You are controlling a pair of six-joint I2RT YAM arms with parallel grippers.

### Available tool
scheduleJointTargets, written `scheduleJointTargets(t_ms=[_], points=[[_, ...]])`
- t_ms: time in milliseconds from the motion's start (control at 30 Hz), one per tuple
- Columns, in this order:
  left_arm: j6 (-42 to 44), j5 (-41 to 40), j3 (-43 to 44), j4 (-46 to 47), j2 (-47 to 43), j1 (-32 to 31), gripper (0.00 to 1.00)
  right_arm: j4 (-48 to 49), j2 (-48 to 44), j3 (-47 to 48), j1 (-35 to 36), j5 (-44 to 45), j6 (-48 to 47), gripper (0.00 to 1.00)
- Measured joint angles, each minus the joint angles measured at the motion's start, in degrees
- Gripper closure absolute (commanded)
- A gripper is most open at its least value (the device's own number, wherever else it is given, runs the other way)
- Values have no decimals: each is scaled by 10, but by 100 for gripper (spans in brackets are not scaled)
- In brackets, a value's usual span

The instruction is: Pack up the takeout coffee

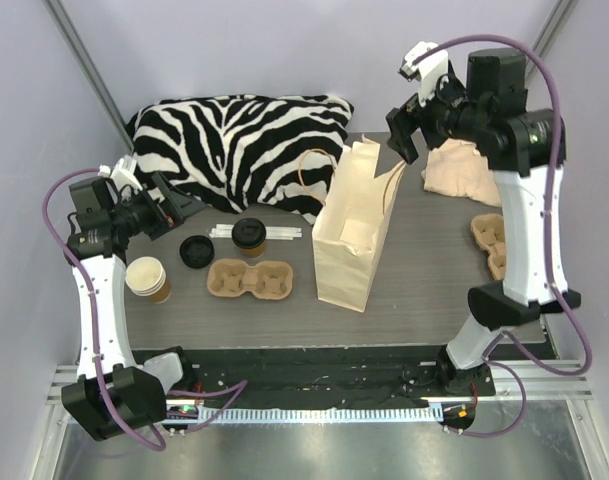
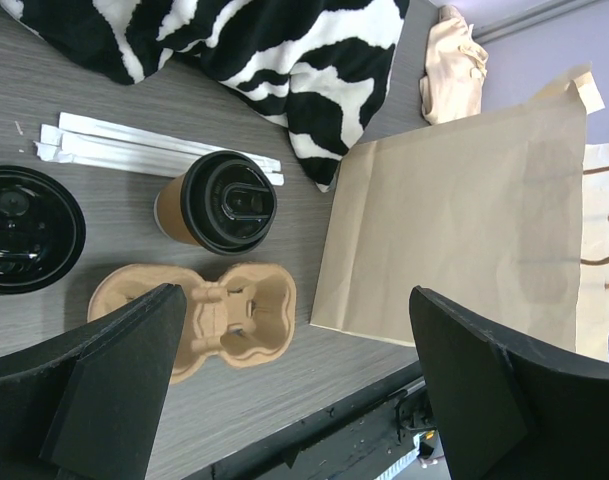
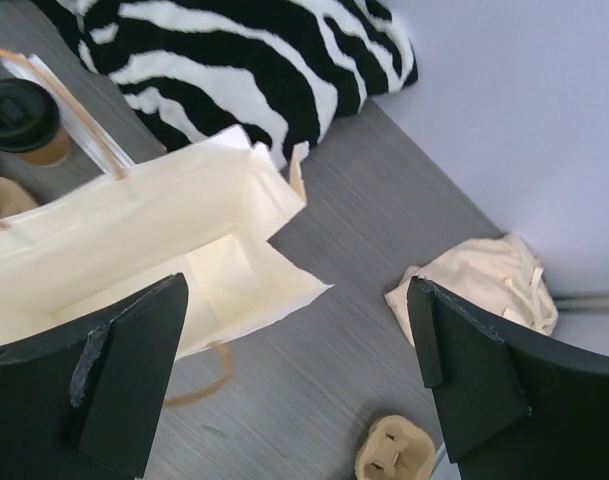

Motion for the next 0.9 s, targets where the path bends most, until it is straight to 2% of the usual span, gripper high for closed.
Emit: scheduleJointTargets(t_ms=[167, 500, 667, 700, 767, 900], points=[[3, 0, 0, 0, 0, 0, 0, 7, 90, -9, -59, -50, -30, 0], [15, 1, -17, 0, 5, 0, 0, -2, 123, -63, -55, -141, -63, 4], [24, 1, -29, -2, 10, 0, 0, -4, 150, -63, -55, -165, -65, 15], [27, 1, -30, -2, 10, 0, 0, -5, 158, -63, -55, -167, -66, 21], [34, 1, -35, -2, 10, 0, 0, -5, 173, -64, -55, -168, -67, 26], [49, 1, -50, -11, 10, 0, 0, -6, 200, -65, -55, -168, -68, 47]])
